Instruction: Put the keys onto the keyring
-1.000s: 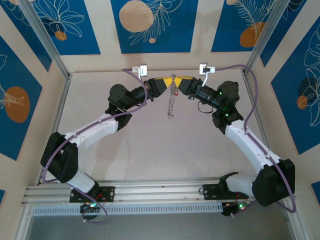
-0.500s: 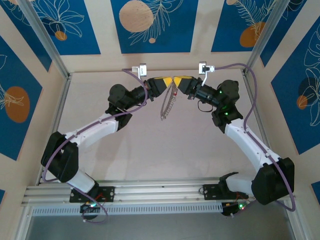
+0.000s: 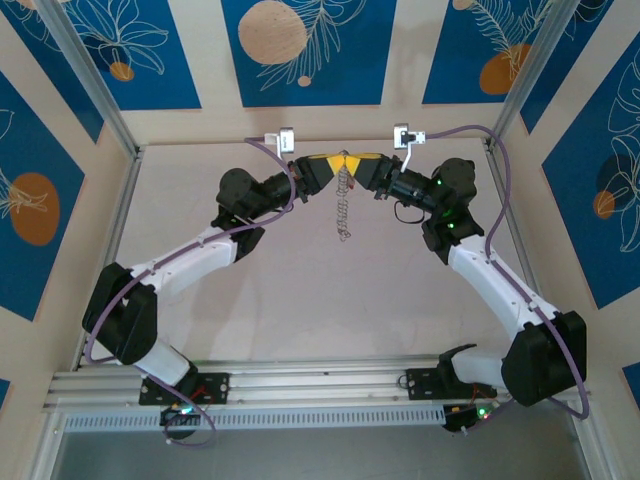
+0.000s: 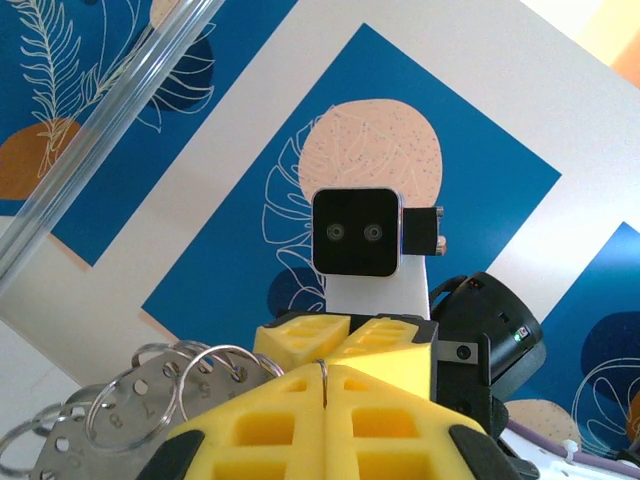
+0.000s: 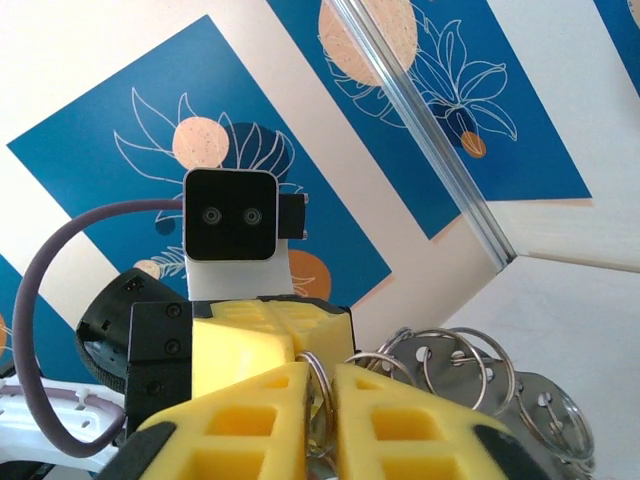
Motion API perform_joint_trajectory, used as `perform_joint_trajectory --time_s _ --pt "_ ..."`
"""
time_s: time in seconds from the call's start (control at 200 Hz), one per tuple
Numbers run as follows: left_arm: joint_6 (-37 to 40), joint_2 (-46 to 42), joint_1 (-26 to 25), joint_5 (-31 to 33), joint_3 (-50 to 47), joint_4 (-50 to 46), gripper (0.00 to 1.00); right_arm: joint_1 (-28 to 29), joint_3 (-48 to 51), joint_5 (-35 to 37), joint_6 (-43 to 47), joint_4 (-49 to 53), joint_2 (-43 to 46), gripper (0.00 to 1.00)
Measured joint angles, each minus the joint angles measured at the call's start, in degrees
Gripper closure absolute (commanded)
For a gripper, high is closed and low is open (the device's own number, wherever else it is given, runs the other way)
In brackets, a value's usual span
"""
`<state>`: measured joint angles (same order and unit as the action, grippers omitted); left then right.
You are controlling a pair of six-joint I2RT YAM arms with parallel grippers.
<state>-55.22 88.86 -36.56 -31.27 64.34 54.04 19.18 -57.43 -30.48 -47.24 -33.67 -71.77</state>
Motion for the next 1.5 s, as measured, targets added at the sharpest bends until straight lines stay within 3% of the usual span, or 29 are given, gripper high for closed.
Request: perform_joint_trajectory --time_s 0.11,0.3,0.4,0.505,0.655,0.82,0.895,0.965,1.16,1.5 --pt "0.0 0.11 0.04 0.13 0.0 0.02 1.0 -0.17 0.0 -0.39 -0.57 -0.22 -0.04 1.0" --pt "0.24 0.13 0.04 -0.07 0.0 -0.37 1.0 -1.46 -0.02 -2.12 -0.72 -0.02 -0.02 1.0" --pt "1.51 0.13 0.07 -0.94 0.22 -2.08 0.74 -2.6 -0.52 -4.5 0.2 2.14 0.02 1.0" --pt "3.21 -0.11 0.76 -2.82 1.25 -4.81 0.57 -4.79 -2.75 -7.52 2.89 7.45 0.0 1.0" --pt "7.41 -1.86 2.43 -5.66 4.22 -11.04 0.43 -7.5 -8.61 -13.51 9.01 16.85 -0.87 1.0" --pt "13.68 -3.3 4.81 -9.9 9.16 -19.85 0.38 -8.79 -16.04 -20.79 17.09 27.19 -3.52 1.0" --pt "17.03 -3.26 5.7 -12.63 12.22 -25.2 0.38 -9.27 -18.56 -23.5 20.28 31.23 -5.07 1.0" --pt "19.98 -3.04 6.32 -15.3 15.15 -30.34 0.46 -9.73 -20.24 -25.59 22.69 34.36 -6.54 1.0" --pt "28.92 -0.59 7.15 -22.16 23.1 -42.84 0.57 -9.84 -23.91 -29.68 26.47 40.15 -10.69 1.0" --pt "39.21 4.85 7.21 -26.21 28.46 -58.14 0.56 -9.27 -27.8 -33.64 29.0 44.13 -14.82 1.0"
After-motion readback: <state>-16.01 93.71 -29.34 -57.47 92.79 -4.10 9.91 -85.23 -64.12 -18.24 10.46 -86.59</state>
